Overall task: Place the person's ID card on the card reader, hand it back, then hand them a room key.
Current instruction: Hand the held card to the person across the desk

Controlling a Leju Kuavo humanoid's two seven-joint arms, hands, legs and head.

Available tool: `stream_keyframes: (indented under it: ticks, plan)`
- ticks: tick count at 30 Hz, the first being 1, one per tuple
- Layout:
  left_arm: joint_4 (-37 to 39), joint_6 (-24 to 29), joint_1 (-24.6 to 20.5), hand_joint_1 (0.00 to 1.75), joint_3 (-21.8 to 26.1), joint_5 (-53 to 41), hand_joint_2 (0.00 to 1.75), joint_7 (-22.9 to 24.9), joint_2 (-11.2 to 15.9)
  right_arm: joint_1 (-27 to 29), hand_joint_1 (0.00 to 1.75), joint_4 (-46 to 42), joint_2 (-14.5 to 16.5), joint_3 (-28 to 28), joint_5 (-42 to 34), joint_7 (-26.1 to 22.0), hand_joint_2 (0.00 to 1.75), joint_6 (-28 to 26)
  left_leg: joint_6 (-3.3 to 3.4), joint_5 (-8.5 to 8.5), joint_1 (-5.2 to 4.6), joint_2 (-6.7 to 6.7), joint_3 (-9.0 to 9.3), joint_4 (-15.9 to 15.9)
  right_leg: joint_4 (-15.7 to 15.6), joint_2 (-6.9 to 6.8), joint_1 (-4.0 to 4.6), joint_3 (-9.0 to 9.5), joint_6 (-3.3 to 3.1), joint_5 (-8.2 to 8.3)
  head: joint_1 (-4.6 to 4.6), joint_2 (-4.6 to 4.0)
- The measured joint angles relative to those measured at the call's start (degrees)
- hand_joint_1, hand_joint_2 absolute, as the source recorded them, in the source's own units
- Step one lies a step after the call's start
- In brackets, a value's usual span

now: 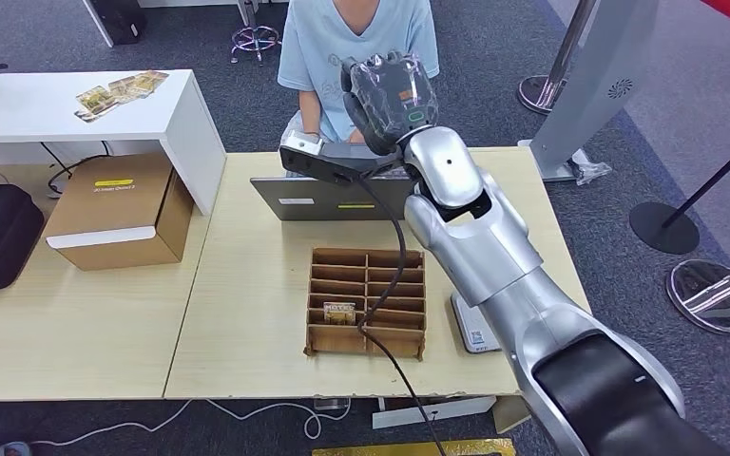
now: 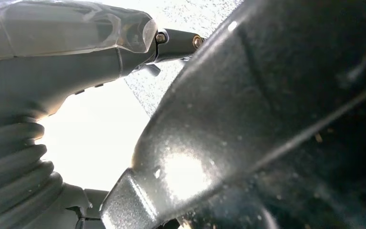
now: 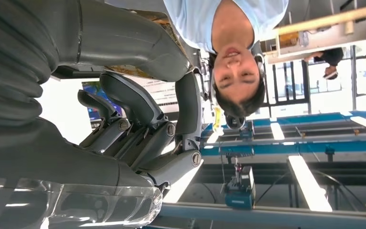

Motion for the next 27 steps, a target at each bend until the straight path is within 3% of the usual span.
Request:
stream_keyframes:
  ticks: [10,27]
  plan:
    - [0.0,0.8,0.3,0.00,0.7,1.1,1.75,0.2,-0.1,-4.3,1.75,8.0,1.1,0.4,-0.3,0.5,1.75,0.2,0.00,0.00,-0.03,0.00,0.01,0.0,0.0,0.00,-0.02,0.00,0.00,0.01,0.00,0.00]
    - [0.0,3.3,1.4,0.00,4.4,4.0,1.75,0.0,-0.5,-5.2,1.75,12.6,1.0,0.3,-0.8,0.8,1.75,-0.5,0.00,0.00,-0.04,0.02,0.01,0.0,0.0,0.01,-0.03,-0.03,-0.01,0.03,0.01,0.00]
